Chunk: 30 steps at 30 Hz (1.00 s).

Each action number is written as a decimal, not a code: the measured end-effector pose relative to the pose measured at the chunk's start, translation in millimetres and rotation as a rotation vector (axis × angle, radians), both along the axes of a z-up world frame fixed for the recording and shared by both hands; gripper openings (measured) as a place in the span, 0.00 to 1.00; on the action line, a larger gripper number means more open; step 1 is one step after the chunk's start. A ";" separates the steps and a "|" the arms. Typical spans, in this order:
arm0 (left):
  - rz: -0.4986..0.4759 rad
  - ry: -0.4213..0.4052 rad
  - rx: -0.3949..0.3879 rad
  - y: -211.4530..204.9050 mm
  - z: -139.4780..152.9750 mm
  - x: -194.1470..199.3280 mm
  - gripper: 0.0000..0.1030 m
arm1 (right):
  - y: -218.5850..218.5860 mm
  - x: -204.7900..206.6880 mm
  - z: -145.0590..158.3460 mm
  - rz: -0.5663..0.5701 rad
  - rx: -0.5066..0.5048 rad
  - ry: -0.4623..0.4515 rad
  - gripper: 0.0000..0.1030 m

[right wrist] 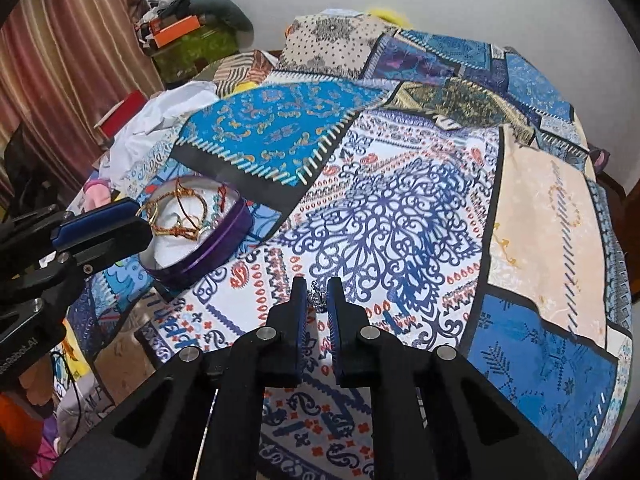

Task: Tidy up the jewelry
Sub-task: 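Grasp a gold ring with the left tool while the right tool grasps a small silver piece, then carry both items over the heart box and open both tools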

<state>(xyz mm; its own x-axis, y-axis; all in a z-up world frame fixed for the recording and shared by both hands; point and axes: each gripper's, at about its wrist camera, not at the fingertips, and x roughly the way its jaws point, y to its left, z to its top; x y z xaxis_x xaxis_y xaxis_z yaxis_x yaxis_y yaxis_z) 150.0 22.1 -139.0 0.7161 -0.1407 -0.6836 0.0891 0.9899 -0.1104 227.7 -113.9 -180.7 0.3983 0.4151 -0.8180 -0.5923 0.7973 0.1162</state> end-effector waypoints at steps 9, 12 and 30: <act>0.040 -0.045 -0.006 20.2 16.1 -11.6 0.17 | 11.1 -9.2 44.1 -0.006 0.077 -0.086 0.09; 0.055 -0.054 -0.002 29.8 18.6 -14.5 0.17 | 20.4 -11.5 53.9 0.002 0.086 -0.120 0.09; 0.068 0.038 -0.059 59.7 -17.4 -9.3 0.17 | 81.4 -13.5 41.0 0.118 0.143 -0.080 0.09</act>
